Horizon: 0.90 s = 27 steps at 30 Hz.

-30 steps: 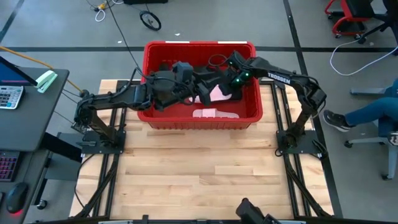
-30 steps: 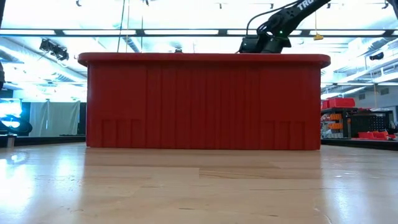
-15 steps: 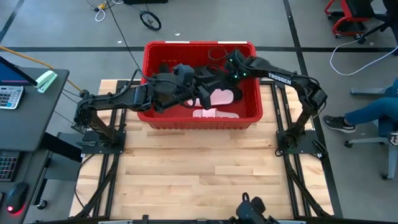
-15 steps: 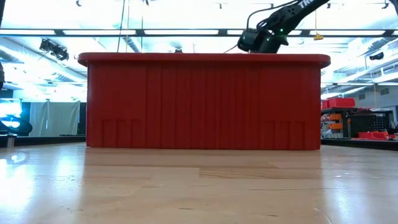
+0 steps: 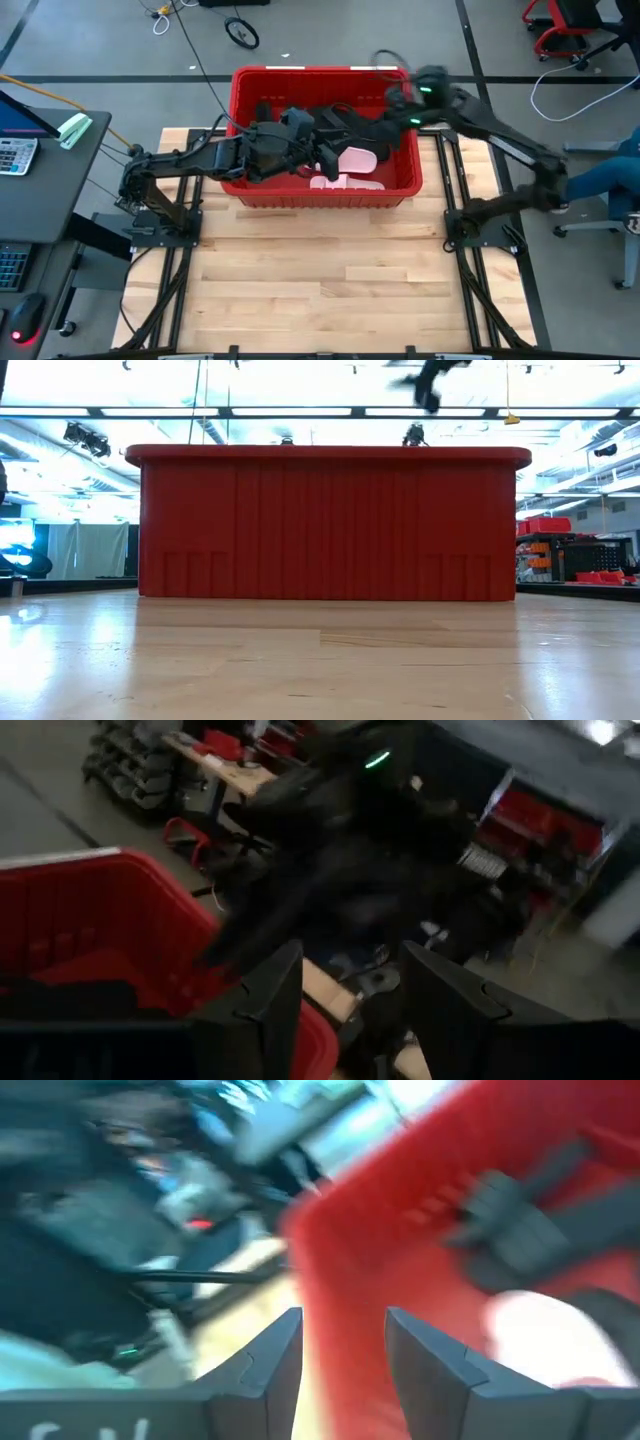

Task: Pick and place slides into bin
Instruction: Return to home position

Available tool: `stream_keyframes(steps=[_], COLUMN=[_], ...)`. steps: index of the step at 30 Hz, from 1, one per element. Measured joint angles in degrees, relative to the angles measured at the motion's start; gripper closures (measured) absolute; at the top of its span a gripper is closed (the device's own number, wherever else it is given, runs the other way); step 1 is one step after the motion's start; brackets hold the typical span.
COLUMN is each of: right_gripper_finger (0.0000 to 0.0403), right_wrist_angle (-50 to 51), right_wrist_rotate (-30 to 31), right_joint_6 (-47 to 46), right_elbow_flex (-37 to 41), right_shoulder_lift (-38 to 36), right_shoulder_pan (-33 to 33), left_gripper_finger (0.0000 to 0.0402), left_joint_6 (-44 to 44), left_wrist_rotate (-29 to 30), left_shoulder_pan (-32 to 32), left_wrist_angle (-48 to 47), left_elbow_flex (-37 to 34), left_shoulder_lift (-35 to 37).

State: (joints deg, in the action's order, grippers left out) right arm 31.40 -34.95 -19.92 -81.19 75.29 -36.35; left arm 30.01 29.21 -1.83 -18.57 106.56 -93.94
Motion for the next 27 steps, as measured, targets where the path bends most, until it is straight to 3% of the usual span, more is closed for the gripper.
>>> stream_keyframes(steps=[5, 11, 15, 21, 27], right_gripper_finger=[0.0254, 0.0254, 0.0253, 0.0253, 0.0252], right_wrist_angle=[4.16, 12.30, 13.80, 20.86, 29.67], right_wrist_rotate=[-1.37, -1.23, 0.26, 10.70, 10.97], right_joint_6=[1.39, 8.20, 8.24, 8.17, 9.48], right_elbow_flex=[-0.01, -0.02, -0.12, -0.11, 0.67], right_shoulder_lift=[-16.11, -33.84, -43.23, -52.10, -53.83], right_shoulder_pan=[4.63, 10.34, 11.30, 11.27, 11.25], left_gripper_finger=[0.0230, 0.0230, 0.0230, 0.0230, 0.0230], left_joint_6=[-6.93, -6.19, -0.94, 0.88, 9.48], left_wrist_rotate=[-0.74, -1.00, -0.64, 11.76, 19.92], left_shoulder_pan=[-3.20, -8.16, -11.00, -15.21, -18.87], left_wrist_angle=[-5.29, -17.48, -28.29, -39.19, -51.31], left_elbow_flex=[-0.11, -0.02, -0.03, -0.02, -0.82], left_shoulder_lift=[3.49, 10.49, 16.40, 23.25, 28.59])
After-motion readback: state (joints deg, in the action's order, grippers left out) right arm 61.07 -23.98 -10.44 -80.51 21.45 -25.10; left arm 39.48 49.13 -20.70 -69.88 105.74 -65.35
